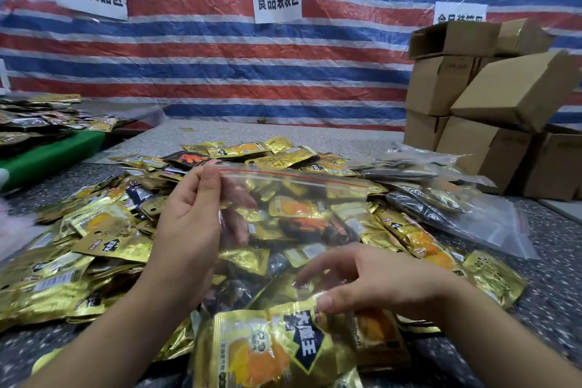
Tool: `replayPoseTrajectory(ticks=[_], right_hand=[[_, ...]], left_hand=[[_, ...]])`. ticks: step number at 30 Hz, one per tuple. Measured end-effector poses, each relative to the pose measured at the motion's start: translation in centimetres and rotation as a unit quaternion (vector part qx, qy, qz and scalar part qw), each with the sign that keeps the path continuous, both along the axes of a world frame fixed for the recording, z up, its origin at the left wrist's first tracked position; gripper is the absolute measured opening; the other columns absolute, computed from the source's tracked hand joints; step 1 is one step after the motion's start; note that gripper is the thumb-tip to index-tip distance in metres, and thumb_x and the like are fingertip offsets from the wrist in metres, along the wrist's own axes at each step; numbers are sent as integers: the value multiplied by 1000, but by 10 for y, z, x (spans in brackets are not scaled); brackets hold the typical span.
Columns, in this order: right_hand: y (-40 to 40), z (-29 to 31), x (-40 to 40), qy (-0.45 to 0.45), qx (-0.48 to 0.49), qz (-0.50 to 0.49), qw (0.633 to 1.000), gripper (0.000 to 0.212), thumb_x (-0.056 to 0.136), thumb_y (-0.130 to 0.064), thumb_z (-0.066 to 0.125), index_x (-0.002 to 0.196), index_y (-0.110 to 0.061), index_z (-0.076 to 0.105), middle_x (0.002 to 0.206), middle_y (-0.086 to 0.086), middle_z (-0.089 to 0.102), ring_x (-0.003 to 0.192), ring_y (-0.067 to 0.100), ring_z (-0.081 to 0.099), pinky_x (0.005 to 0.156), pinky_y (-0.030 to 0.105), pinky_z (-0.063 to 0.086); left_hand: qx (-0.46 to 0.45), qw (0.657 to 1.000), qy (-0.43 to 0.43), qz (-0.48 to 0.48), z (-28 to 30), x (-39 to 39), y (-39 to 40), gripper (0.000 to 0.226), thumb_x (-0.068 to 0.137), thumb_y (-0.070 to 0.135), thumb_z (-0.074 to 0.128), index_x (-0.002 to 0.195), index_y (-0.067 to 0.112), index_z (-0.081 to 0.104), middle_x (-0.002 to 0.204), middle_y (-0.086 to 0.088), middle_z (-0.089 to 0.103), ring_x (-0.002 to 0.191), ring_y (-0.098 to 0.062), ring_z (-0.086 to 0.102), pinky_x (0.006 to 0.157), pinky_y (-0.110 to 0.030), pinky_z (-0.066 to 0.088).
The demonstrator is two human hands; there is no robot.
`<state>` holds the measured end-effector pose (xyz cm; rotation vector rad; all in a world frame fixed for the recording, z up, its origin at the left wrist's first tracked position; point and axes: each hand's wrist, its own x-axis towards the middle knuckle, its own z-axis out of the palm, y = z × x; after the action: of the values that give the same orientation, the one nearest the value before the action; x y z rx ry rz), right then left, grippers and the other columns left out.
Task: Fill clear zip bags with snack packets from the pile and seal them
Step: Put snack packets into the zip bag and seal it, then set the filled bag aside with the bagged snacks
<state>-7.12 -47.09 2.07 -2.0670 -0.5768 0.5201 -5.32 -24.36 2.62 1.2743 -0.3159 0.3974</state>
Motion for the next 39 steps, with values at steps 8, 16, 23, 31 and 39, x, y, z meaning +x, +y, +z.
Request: replayPoseTrajectory(ticks=[8,16,23,31,39], right_hand=[[2,-4,1,10,102,-23,994,10,86,-15,71,89,-22,76,74,-6,71,66,5,62,60,16,47],[-18,12,18,27,355,-246,901,19,73,-11,68,90,-7,76,85,11,75,66,17,69,56,24,56],[-62,69,80,-45,518,-461,720,12,98,-9,56,110,-8,60,101,10,69,75,14,71,52,23,56],[-87,47,144,44,435,-547,714,45,107,-3,27,152,-3,27,141,23,52,127,33,56,101,40,49],[-87,32,136,76,384,-517,761,40,108,-15,29,136,8,45,127,23,61,109,32,63,76,35,56]], left_hand=[[-68,991,67,-95,1,6,11,56,101,56,25,106,16,63,87,-11,72,56,-21,61,55,-35,52],[-21,998,60,6,-2,10,8,44,103,51,25,114,23,58,103,-2,74,87,-20,72,73,-38,52],[23,998,46,22,-8,6,4,38,102,51,29,117,29,56,110,0,70,83,-28,72,63,-37,54],[58,997,49,24,-14,10,4,32,102,48,33,111,30,58,99,7,72,70,-26,70,50,-26,53],[75,996,54,13,-12,9,4,32,103,44,34,109,27,61,95,2,72,63,-20,67,51,-27,50]])
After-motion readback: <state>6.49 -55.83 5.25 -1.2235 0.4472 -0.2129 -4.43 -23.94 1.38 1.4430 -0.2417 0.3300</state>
